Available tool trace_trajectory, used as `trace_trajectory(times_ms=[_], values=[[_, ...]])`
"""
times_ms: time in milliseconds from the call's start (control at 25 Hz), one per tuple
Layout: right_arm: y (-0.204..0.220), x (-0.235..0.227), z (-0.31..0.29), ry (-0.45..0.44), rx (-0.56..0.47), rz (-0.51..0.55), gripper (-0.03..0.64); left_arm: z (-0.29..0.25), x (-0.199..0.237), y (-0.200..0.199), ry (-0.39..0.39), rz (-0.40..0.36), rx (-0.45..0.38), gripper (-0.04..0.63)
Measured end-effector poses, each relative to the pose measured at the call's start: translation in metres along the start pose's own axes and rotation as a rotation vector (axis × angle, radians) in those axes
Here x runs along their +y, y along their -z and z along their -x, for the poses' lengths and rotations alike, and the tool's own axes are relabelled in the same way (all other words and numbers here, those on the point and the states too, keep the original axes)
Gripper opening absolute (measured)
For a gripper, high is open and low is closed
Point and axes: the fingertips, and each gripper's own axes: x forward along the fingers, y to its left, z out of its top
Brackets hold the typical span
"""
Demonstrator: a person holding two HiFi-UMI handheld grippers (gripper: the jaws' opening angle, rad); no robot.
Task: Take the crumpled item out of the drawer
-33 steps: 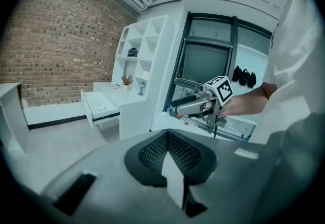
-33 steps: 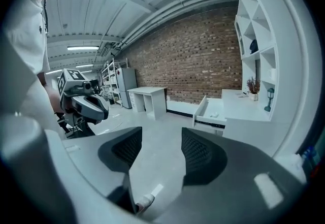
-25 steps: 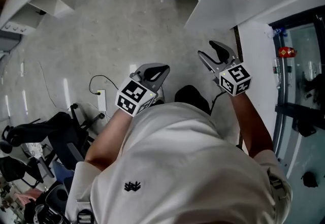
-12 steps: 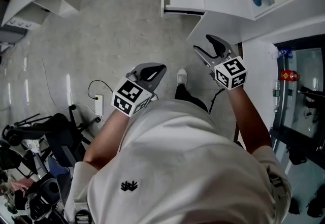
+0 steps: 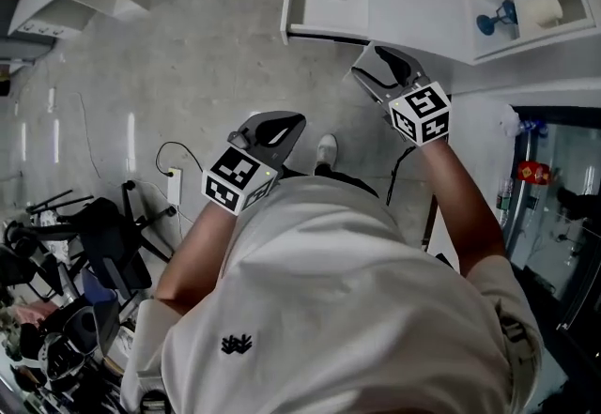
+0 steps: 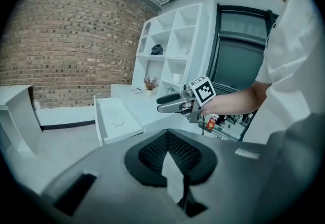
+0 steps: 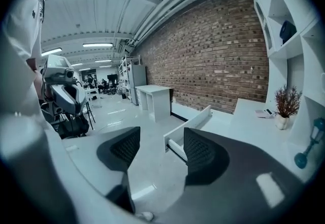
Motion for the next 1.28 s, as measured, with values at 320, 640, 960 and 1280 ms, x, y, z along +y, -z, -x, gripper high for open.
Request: trace_trajectory(times_ms=[320,640,960,1280], values=[[0.008,-0.057,-0.057,-0.039,0.047,0.031,0.284,-0.031,0.025,-0.014,-0.032,0.034,0.02,0.006],[0.011,-0.103,-0.143,-0.002,0.14,0.042,0.284,-0.046,0.099,-0.033,0.007,0.037,0.02,0.006],[0.031,-0.167,-0.237,0.102,0.27,-0.003,0.282,-0.065,0.194,-0.058,0.101,-0.013,0.061,0.006],[0.059,-0.212,-0.309,0.2,0.37,-0.101,0.282,-0.072,0.276,-0.065,0.149,0.001,0.106,0.006]])
